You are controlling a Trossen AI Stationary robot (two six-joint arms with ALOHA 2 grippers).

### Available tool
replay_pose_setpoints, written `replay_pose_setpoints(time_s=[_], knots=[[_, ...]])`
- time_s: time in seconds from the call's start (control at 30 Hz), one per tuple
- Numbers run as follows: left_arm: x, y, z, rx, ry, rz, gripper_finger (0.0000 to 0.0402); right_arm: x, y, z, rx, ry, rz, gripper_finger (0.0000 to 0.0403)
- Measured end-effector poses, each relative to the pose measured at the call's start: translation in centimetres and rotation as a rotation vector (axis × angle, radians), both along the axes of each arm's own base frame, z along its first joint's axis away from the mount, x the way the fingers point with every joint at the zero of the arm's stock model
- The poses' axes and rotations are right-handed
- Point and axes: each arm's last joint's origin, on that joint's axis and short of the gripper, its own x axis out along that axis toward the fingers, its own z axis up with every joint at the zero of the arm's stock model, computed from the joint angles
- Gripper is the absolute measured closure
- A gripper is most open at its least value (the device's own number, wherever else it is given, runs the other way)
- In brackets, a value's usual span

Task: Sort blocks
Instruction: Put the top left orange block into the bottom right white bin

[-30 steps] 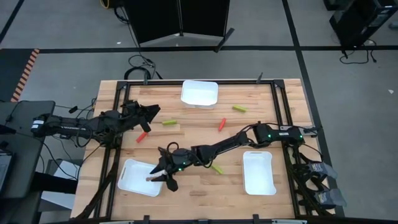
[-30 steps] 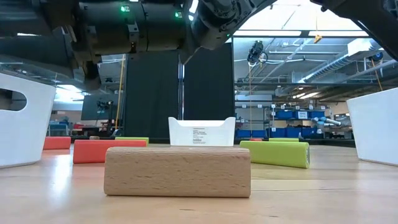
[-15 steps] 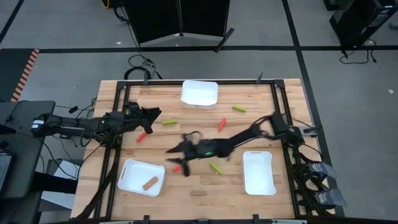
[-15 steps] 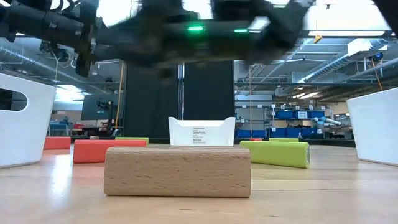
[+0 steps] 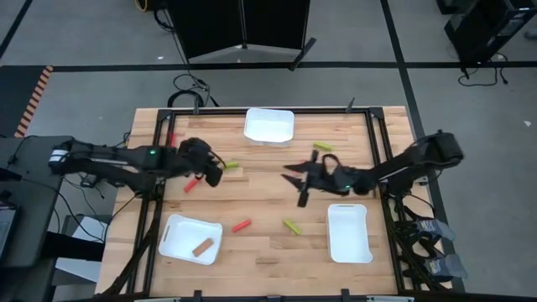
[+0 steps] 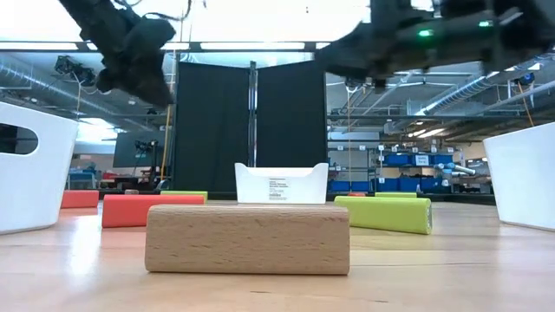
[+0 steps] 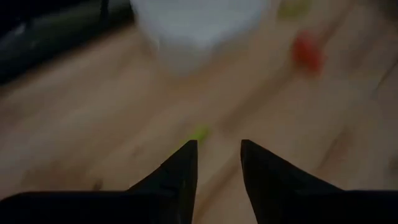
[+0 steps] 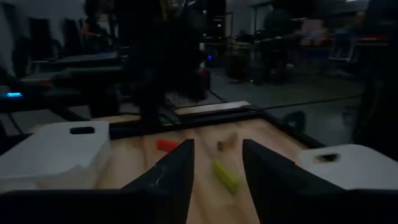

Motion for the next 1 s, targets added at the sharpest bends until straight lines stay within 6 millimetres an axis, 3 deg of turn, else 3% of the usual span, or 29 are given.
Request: replay_pose_setpoints(time_s=[0.17,0.37,0.63,1.0], knots=[[1.1,-1.1,-1.3,-0.084,0.294,-0.033,0.0236,-3.6,-0.8,-0.3,0.013,-0.011,-0.057,0.0245],[-0.6,-2.5,-3.5,-0.156,0.490,0.007,0.0181,-6.0,-1.1,-0.1,0.030,-0.054,-0.071,0.0245],[-2.7,-2.8,-6.3,-0.206,0.562,0.062,0.0137,-6.2,-1.0,0.0,0.031,-0.056,-0.069,0.0245],[-3.9,-2.6,-10.0,-0.226,0.548,0.082,0.0135,-5.8,-0.9,0.4,0.051,-0.080,-0.062,0.0245]])
